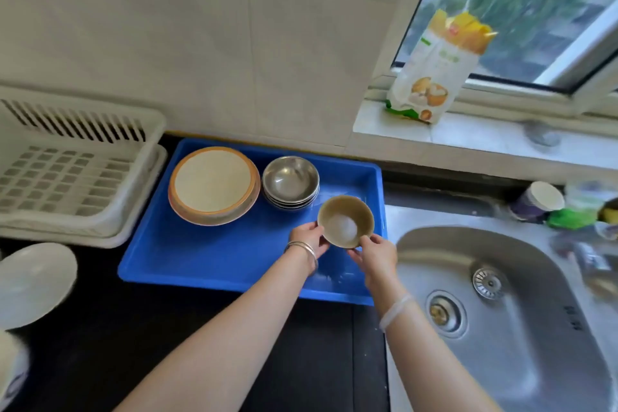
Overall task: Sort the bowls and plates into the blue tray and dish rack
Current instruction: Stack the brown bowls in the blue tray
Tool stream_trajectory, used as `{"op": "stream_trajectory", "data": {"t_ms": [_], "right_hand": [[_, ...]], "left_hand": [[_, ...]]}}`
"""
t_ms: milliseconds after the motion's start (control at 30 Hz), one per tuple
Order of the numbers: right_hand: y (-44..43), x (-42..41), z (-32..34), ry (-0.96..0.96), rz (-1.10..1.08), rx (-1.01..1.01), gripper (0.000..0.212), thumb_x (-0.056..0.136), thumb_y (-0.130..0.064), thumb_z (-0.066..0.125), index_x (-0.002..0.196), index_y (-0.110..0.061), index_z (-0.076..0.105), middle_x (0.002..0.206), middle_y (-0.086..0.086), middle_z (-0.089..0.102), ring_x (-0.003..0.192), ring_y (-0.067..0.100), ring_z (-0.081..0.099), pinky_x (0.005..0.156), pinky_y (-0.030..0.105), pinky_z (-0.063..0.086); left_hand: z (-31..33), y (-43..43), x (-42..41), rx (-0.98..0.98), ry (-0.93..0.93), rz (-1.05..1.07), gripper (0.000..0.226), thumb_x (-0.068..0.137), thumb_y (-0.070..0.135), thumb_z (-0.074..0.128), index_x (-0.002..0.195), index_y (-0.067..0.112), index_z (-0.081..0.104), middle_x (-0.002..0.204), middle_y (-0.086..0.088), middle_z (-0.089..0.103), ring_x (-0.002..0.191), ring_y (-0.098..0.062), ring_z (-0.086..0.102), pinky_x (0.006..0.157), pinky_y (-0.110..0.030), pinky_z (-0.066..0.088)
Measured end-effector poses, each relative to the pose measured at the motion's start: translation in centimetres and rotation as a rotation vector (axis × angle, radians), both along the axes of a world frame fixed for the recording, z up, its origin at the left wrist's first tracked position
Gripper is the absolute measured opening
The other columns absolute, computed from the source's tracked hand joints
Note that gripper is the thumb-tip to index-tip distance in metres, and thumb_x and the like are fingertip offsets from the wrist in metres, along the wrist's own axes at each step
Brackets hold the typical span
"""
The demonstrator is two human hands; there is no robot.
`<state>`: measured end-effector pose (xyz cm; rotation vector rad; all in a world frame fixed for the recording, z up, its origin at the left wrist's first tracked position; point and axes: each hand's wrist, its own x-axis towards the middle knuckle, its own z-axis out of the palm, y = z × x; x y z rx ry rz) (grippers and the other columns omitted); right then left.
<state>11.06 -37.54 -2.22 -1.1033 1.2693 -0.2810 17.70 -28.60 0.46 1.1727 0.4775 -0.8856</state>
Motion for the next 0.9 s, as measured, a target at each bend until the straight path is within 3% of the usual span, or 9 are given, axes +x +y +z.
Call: {"op": "stream_trajectory", "data": {"t_ms": [100, 200, 467, 700, 900], "right_hand": [[-0.5, 1.2, -0.7, 0.006, -0.023, -0.026, 0.020, 0.087, 0.004, 0.046, 0.080, -0.002, 0.063, 0.087, 0.015, 0.061, 0.082, 0.029, 0.063, 0.055, 0.021, 0.055], [-1.3, 2.7, -1.4, 0.001, -0.041, -0.009, 0.026, 0.086, 0.005, 0.045, 0.068, -0.005, 0.060, 0.081, 0.015, 0.059, 0.078, 0.026, 0.060, 0.043, 0.015, 0.050], [-2.5, 5.5, -2.4, -0.036, -0.111, 0.061, 0.022, 0.090, 0.003, 0.044, 0.094, -0.002, 0.064, 0.100, 0.017, 0.064, 0.091, 0.028, 0.064, 0.062, 0.027, 0.054], [-3.4, 6.9, -2.5, -0.095, -0.086, 0.073, 0.027, 0.093, -0.002, 0.043, 0.111, -0.002, 0.063, 0.112, 0.017, 0.063, 0.102, 0.029, 0.063, 0.066, 0.025, 0.057], [-3.7, 6.9, -2.7, -0.121, -0.068, 0.087, 0.027, 0.093, -0.003, 0.044, 0.114, -0.003, 0.061, 0.114, 0.019, 0.063, 0.103, 0.031, 0.064, 0.073, 0.028, 0.058]], "left_hand": [[-1.2, -1.6, 0.9, 0.036, -0.014, 0.018, 0.037, 0.092, -0.008, 0.037, 0.127, -0.009, 0.046, 0.123, -0.026, 0.054, 0.101, -0.026, 0.049, 0.096, -0.040, 0.043], [-2.2, -3.1, 2.0, 0.050, -0.025, 0.054, 0.037, 0.092, -0.009, 0.037, 0.127, -0.010, 0.047, 0.128, -0.026, 0.053, 0.101, -0.025, 0.049, 0.098, -0.039, 0.043], [-2.7, -5.1, 2.8, 0.036, 0.009, 0.143, 0.038, 0.094, -0.003, 0.040, 0.132, -0.002, 0.046, 0.135, -0.022, 0.049, 0.125, -0.033, 0.048, 0.098, -0.036, 0.042], [-2.8, -5.7, 3.7, -0.017, 0.029, 0.172, 0.039, 0.095, 0.001, 0.041, 0.134, 0.000, 0.042, 0.137, -0.022, 0.048, 0.128, -0.032, 0.046, 0.107, -0.033, 0.037], [-3.1, -6.1, 4.1, -0.021, 0.039, 0.189, 0.041, 0.095, 0.001, 0.040, 0.136, 0.001, 0.042, 0.137, -0.022, 0.047, 0.128, -0.032, 0.046, 0.107, -0.033, 0.037]]}}
